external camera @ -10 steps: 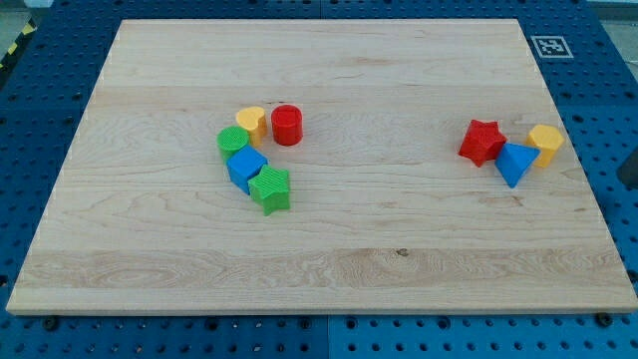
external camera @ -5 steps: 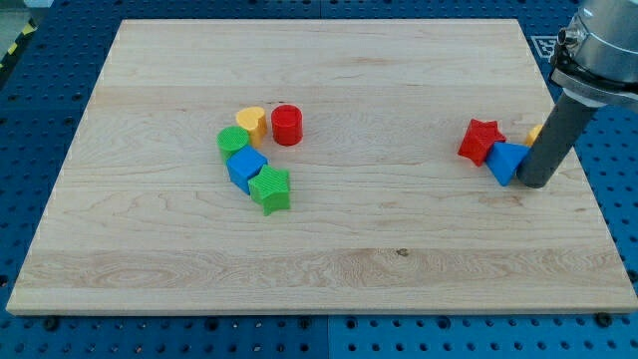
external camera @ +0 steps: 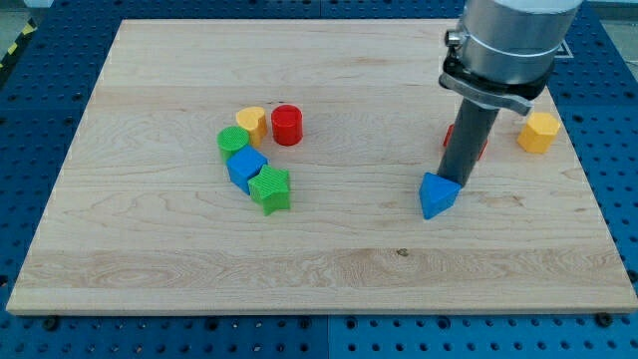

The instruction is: Push the blue triangle closer to group of blocks

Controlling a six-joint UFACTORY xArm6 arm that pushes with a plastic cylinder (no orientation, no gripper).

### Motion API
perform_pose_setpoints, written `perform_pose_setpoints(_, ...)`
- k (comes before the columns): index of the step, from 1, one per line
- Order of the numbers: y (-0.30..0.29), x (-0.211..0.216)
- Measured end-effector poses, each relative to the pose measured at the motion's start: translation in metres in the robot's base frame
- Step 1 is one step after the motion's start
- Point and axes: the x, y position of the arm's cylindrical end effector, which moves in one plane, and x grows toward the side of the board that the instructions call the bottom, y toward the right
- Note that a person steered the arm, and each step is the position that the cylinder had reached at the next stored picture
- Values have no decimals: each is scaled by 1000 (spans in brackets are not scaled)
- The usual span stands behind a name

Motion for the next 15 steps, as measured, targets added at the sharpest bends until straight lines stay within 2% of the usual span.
perform_pose_setpoints(1,45,2)
perform_pose_setpoints(2,44,34)
perform_pose_setpoints(3,8,40)
perform_pose_setpoints(4,-43,22)
perform_pose_setpoints(5,-67,-2)
perform_pose_setpoints(6,-56,-10)
perform_pose_setpoints(7,-5,-36)
perform_pose_setpoints(8,3,-46)
perform_pose_setpoints(9,0,-17)
perform_pose_setpoints(10,-18,13)
perform_pose_setpoints(11,-60,15)
perform_pose_setpoints(12,-62,5)
perform_pose_setpoints(13,-61,-22)
perform_pose_setpoints(15,-107,-25)
